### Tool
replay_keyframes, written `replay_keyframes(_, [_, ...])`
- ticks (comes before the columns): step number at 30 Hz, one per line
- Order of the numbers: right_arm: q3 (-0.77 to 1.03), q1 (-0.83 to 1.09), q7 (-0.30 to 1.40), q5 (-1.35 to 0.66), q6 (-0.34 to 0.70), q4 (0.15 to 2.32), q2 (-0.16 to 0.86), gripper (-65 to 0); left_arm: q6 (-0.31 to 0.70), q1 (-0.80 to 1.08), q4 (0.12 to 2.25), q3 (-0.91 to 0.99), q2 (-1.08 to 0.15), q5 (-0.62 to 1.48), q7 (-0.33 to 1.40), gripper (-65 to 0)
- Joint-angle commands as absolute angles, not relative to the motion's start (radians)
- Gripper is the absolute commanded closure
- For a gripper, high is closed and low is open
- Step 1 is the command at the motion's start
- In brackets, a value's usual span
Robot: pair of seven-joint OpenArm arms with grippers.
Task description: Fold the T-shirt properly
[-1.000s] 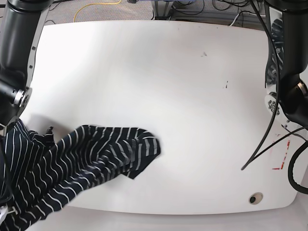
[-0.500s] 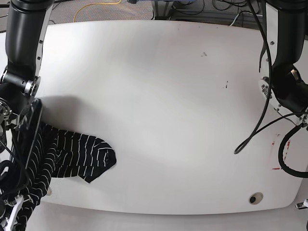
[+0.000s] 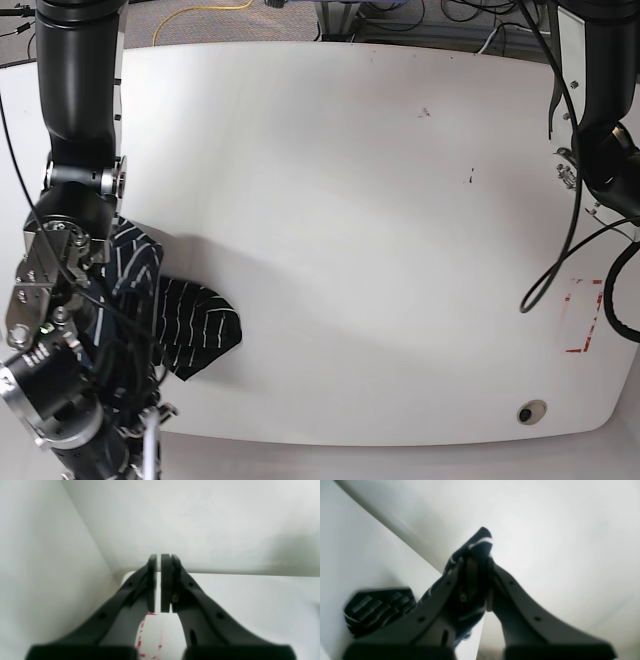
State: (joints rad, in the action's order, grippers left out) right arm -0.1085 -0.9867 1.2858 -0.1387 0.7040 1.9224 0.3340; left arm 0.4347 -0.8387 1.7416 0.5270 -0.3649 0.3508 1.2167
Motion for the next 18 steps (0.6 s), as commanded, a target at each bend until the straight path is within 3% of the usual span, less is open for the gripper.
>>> replay_keyframes(1, [-0.154, -1.096, 1.237, -0.101, 0.698, 1.959, 0.277, -1.7, 0.433, -0.860, 1.751, 0.538, -0.398, 0.357, 1.190, -1.0])
replay_keyframes(10, [-0.223, -1.320, 1.259, 0.073, 0.698, 1.962, 0.028, -1.9, 0.435, -0.812, 1.727, 0.542, -0.449, 0.358, 1.158, -1.0])
replay_keyframes(18, [-0.220, -1.334, 1.299, 0.087, 0.698, 1.988, 0.045, -1.9, 0.435, -0.785, 1.724, 0.539, -0.447, 0.358, 1.133, -1.0])
